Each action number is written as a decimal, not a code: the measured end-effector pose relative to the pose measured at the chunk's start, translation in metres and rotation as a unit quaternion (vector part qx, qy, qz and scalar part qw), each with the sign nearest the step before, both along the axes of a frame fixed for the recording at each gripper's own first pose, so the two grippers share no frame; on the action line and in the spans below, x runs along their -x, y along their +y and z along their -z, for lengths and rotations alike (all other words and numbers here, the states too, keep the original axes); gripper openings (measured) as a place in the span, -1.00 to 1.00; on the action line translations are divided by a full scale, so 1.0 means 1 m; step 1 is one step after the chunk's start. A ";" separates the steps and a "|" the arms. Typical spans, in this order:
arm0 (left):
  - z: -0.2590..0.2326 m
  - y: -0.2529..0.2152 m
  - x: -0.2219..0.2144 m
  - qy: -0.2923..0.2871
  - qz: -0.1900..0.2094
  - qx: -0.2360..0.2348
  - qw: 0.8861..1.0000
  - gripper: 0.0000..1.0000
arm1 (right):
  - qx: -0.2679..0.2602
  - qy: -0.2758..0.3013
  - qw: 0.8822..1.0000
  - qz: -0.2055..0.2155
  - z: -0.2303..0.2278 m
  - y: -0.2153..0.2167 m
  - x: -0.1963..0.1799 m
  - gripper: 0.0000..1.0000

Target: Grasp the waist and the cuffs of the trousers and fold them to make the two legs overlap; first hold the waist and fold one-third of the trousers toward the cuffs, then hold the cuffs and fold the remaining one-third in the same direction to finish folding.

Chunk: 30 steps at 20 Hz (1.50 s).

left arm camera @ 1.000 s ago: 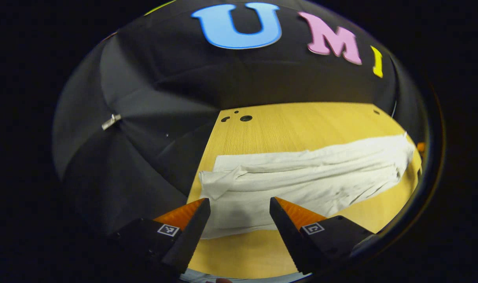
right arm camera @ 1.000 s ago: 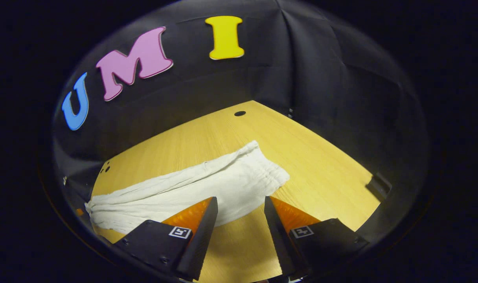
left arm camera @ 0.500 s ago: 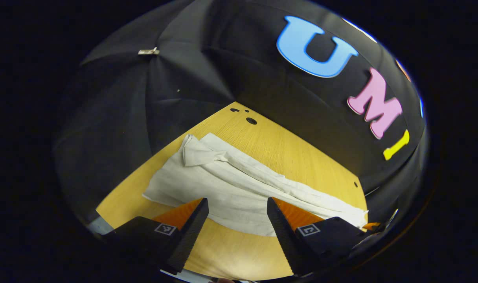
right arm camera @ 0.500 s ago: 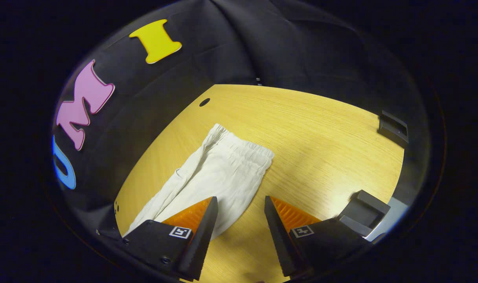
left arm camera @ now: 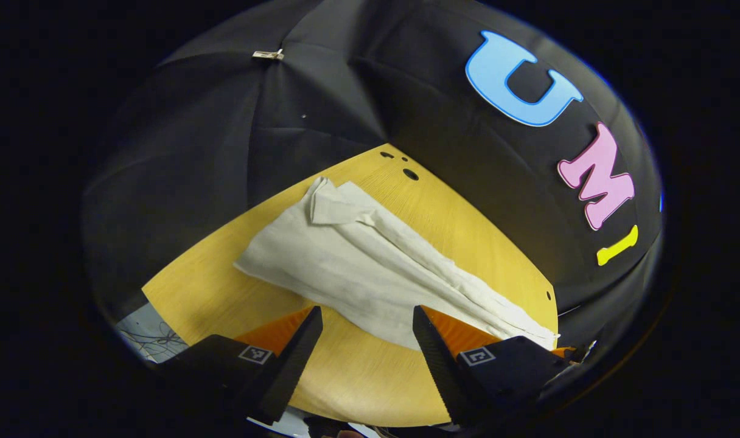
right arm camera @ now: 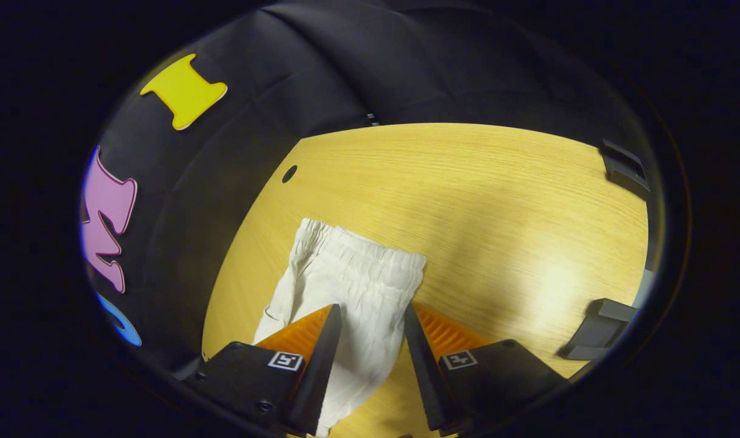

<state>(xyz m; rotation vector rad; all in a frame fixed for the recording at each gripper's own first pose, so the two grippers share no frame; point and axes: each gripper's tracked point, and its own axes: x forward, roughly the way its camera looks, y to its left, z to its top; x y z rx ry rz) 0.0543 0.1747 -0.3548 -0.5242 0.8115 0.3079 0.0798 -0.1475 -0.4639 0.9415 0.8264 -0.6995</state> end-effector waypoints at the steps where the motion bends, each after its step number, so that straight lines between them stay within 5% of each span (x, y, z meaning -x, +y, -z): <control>1: 0.006 0.001 0.002 0.006 -0.010 0.006 1.000 0.92 | -0.008 0.005 1.000 0.002 0.003 0.001 0.005 -0.14; 2: 0.010 0.003 0.004 0.009 -0.022 0.016 1.000 0.92 | -0.010 -0.002 1.000 0.016 0.001 -0.002 0.004 -0.68; 4: 0.018 0.005 0.005 0.012 -0.054 0.046 0.997 0.92 | -0.005 -0.016 1.000 0.020 0.002 0.002 0.000 -0.82; 10: 0.036 0.021 -0.006 0.011 -0.119 0.098 0.988 0.92 | 0.014 -0.027 1.000 0.000 -0.002 0.001 -0.003 -0.83; 22: 0.050 0.030 -0.066 0.007 -0.115 0.094 0.989 0.84 | 0.014 -0.056 0.998 -0.031 -0.008 0.003 -0.010 -0.83; 26: 0.057 0.034 -0.075 0.015 -0.130 0.099 0.986 0.52 | 0.018 -0.058 0.998 -0.036 -0.008 0.003 -0.011 -0.83; 30: 0.066 0.031 -0.087 0.002 -0.133 0.120 0.984 -0.74 | 0.027 -0.064 0.997 -0.045 -0.009 0.004 -0.015 -0.83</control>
